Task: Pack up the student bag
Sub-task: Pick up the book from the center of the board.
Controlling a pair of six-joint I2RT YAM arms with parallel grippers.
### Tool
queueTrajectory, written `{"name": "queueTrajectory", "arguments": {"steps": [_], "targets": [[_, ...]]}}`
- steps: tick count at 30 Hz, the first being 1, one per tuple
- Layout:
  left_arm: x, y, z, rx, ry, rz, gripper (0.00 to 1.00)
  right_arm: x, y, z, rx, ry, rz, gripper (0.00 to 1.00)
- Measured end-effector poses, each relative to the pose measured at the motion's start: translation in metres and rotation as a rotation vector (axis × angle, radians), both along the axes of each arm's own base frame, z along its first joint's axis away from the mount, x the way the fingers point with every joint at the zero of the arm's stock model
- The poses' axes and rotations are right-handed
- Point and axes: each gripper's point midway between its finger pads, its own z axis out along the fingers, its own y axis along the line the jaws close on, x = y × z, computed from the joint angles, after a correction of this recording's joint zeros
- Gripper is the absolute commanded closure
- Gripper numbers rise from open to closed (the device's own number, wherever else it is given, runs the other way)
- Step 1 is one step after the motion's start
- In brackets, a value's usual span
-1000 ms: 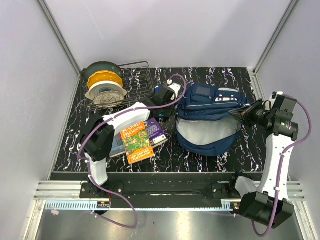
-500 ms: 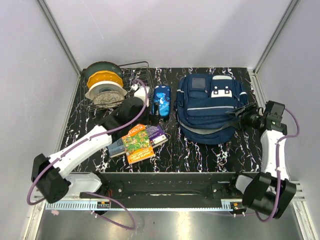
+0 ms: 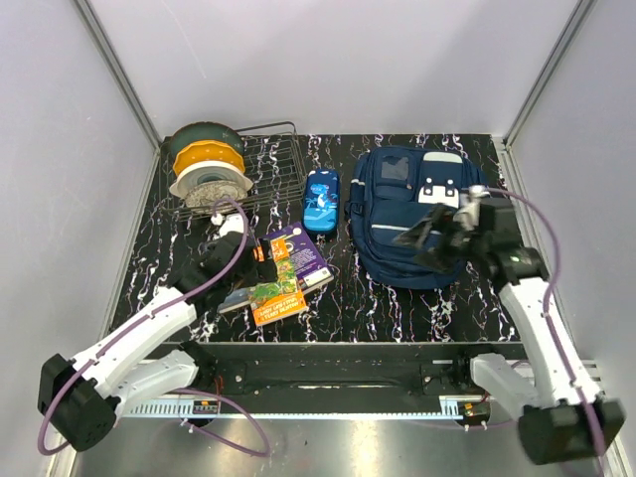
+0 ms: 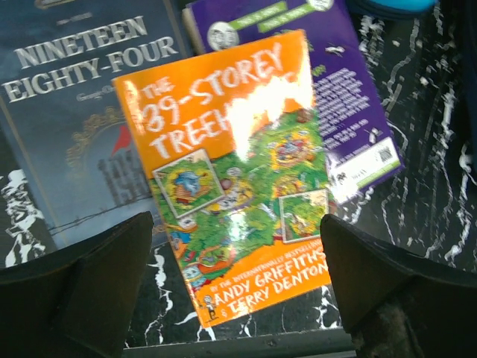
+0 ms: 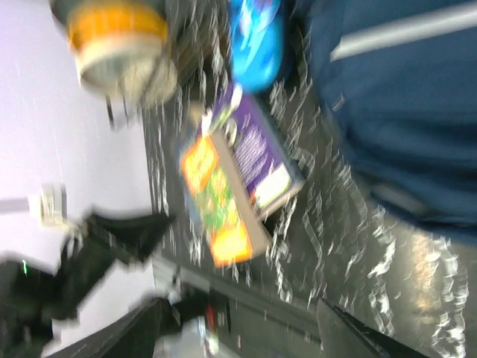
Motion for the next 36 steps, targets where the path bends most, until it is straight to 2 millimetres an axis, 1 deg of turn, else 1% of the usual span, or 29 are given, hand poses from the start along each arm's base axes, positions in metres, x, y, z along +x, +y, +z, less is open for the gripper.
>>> {"name": "queueTrajectory", "arguments": {"steps": [1,2,3,5,8,11,14,17,21,24,26,28,31,34,36], "targets": [[0.001,0.005,-0.001,-0.005,0.003,0.024,0.01,-0.006,0.026,-0.006,-0.01,0.017,0.097,0.13],[0.001,0.01,-0.004,-0.007,0.011,0.044,0.01,-0.012,0.044,-0.009,-0.009,0.026,0.159,0.13],[0.002,0.015,-0.008,-0.008,0.019,0.064,0.01,-0.013,0.06,-0.016,-0.016,0.045,0.202,0.12],[0.001,0.024,-0.015,-0.011,0.036,0.096,0.01,-0.015,0.088,-0.038,-0.02,0.095,0.246,0.13],[-0.004,0.034,-0.028,-0.035,0.063,0.125,0.01,-0.021,0.116,-0.065,-0.027,0.16,0.284,0.12],[-0.011,0.042,-0.04,-0.069,0.091,0.148,0.01,-0.022,0.151,-0.094,-0.032,0.221,0.33,0.12],[-0.01,0.041,-0.046,-0.107,0.101,0.15,0.01,-0.025,0.178,-0.118,-0.016,0.256,0.367,0.11],[-0.005,0.035,-0.049,-0.157,0.098,0.139,0.01,-0.025,0.196,-0.138,0.012,0.278,0.379,0.11],[0.003,0.028,-0.058,-0.192,0.112,0.123,0.01,-0.021,0.216,-0.155,0.05,0.288,0.392,0.11],[0.007,0.024,-0.061,-0.208,0.123,0.112,0.01,-0.023,0.235,-0.168,0.075,0.308,0.422,0.11],[0.01,0.022,-0.064,-0.217,0.129,0.111,0.01,-0.025,0.246,-0.176,0.098,0.32,0.435,0.11],[0.012,0.022,-0.066,-0.223,0.129,0.113,0.01,-0.029,0.252,-0.186,0.107,0.34,0.441,0.12],[0.013,0.021,-0.073,-0.233,0.133,0.109,0.01,-0.029,0.264,-0.185,0.139,0.342,0.461,0.13],[0.019,0.018,-0.073,-0.249,0.119,0.097,0.01,-0.026,0.273,-0.185,0.153,0.333,0.47,0.15],[0.022,0.015,-0.073,-0.259,0.111,0.09,0.01,-0.027,0.278,-0.186,0.164,0.336,0.477,0.2]]}}
